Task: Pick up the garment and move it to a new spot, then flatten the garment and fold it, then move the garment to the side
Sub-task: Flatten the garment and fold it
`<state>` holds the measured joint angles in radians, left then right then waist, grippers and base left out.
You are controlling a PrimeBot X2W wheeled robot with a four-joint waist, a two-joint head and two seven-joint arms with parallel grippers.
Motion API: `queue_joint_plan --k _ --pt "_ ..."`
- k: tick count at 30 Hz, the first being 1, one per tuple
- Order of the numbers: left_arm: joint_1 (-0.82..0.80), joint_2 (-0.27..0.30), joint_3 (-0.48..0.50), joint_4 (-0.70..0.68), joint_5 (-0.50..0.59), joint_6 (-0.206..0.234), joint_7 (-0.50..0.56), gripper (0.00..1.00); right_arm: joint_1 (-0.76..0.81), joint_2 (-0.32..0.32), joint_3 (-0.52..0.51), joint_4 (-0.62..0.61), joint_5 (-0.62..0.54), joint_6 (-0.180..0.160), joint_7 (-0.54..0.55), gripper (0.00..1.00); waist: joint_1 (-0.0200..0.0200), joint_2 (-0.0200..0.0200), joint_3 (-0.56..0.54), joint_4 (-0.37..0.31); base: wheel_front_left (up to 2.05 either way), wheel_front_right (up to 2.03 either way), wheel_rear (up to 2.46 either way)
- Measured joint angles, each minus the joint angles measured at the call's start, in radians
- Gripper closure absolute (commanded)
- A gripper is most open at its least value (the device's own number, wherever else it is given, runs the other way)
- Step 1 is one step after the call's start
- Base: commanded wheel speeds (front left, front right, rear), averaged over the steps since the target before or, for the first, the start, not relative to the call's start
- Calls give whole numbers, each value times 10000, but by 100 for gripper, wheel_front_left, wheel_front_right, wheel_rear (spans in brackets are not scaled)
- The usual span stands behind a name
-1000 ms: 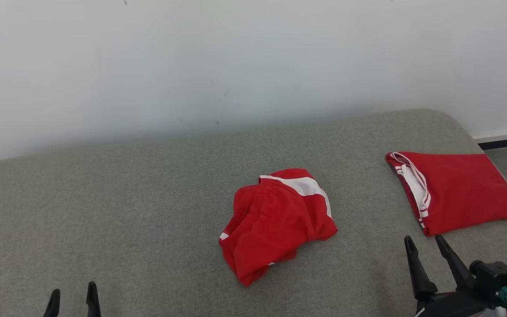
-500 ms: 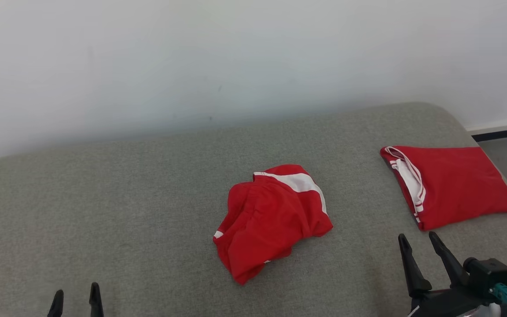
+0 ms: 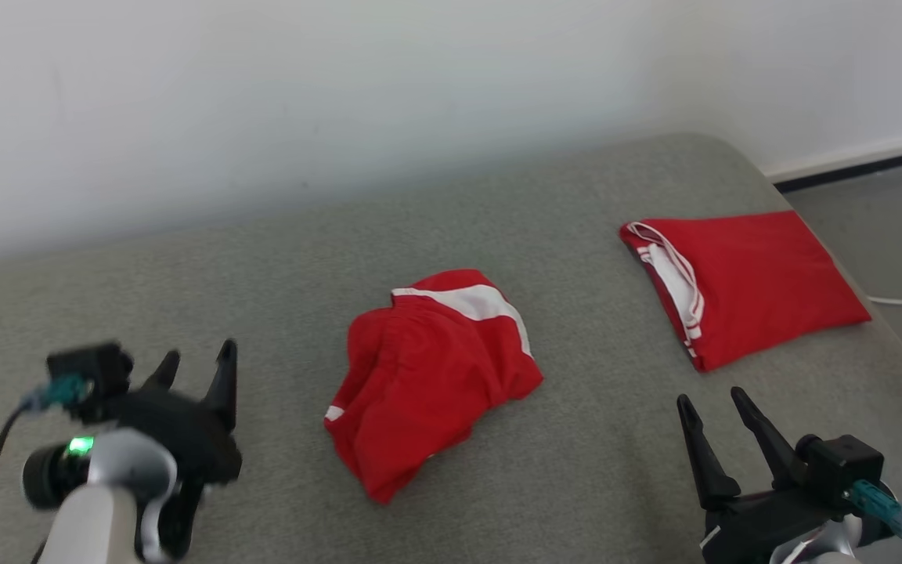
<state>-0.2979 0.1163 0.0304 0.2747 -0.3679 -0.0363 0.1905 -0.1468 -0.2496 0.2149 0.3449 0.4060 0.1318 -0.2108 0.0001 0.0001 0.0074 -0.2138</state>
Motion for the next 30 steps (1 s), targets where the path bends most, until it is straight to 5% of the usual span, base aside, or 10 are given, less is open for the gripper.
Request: queue_joint_plan --k 10,20,30 --pt "-3339 -399 -585 2088 -426 997 3087 0 -719 142 849 33 100 0 -56 0 1 0 687 -1231 0 0 0" --pt "-4526 -228 -986 3225 12 1770 4266 0 -1026 253 1227 372 303 0 -324 0 1 0 1518 -2534 0 0 0" --pt "-4809 -267 -1174 3716 40 2090 4876 0 -1032 360 1131 491 320 0 -453 0 1 1 2096 -3042 0 0 0"
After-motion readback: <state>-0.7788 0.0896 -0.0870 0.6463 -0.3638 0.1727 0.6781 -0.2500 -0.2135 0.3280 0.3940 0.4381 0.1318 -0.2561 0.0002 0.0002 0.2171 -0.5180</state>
